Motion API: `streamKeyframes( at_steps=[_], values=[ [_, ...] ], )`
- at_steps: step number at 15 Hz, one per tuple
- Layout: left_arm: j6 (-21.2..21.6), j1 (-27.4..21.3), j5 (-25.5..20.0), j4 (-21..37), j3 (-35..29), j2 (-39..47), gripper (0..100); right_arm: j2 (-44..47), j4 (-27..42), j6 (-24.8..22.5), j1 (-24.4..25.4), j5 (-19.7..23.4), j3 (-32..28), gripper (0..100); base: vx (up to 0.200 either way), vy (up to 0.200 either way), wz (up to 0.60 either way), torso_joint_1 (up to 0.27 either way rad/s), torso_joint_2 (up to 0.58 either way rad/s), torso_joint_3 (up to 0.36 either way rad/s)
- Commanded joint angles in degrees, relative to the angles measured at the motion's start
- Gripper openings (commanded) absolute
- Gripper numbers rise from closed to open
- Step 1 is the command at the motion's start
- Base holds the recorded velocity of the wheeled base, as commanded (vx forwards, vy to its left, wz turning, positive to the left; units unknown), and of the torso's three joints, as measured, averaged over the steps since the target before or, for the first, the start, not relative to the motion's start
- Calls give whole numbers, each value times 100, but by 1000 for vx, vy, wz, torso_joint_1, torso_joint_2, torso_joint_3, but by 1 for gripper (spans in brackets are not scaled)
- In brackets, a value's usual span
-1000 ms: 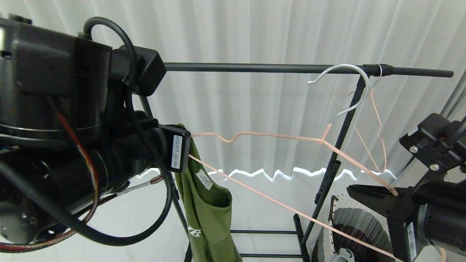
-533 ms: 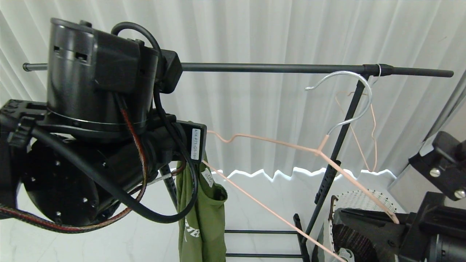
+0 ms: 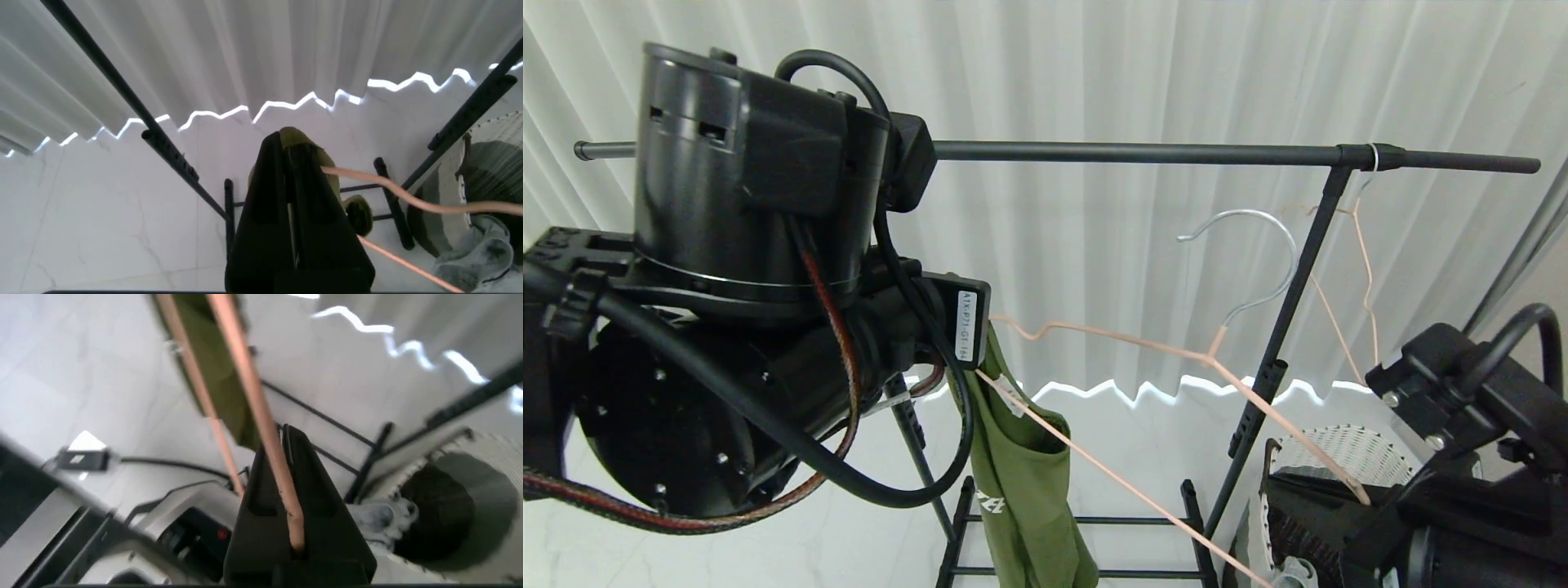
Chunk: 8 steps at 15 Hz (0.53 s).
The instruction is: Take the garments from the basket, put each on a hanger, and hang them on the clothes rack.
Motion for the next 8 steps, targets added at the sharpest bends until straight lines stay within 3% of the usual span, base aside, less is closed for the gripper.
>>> streamKeyframes(
  at_steps=[1, 6, 8],
  values=[
    [1, -37, 22, 19, 71, -49, 0, 198, 0, 207, -191, -164, -15, 0, 0, 0, 0, 0, 0, 0],
    [45, -133, 286, 63, 449, -366, 0, 180, -9, 453, -534, -225, -32, 0, 0, 0, 0, 0, 0, 0],
    [80, -221, 286, 529, 467, -612, 0, 198, -194, 445, -718, -269, -32, 0, 0, 0, 0, 0, 0, 0]
  ],
)
